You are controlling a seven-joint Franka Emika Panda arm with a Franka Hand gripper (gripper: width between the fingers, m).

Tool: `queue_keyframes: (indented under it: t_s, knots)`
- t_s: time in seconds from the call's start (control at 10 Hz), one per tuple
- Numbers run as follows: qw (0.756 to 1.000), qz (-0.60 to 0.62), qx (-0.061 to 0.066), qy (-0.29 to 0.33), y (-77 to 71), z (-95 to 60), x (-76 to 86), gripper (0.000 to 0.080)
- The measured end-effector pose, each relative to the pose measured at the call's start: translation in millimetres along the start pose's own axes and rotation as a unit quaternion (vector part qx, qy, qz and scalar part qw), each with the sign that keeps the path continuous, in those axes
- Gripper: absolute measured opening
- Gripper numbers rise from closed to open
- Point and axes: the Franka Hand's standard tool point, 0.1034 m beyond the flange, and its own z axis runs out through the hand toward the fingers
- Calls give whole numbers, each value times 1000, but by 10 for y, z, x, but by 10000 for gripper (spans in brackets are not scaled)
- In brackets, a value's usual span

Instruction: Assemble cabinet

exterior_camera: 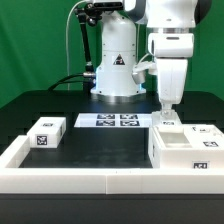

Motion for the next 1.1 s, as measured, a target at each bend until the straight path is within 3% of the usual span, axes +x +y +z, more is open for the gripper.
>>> queue_keyframes:
  t_s: [0.4,0.8,1.1]
  knots:
    - [1000,0,0,0,3,1,-7,69]
    - [1000,-28,-2,0,292,-8,-15,69]
    - [999,-32,-1,-3,327,-12,-18,69]
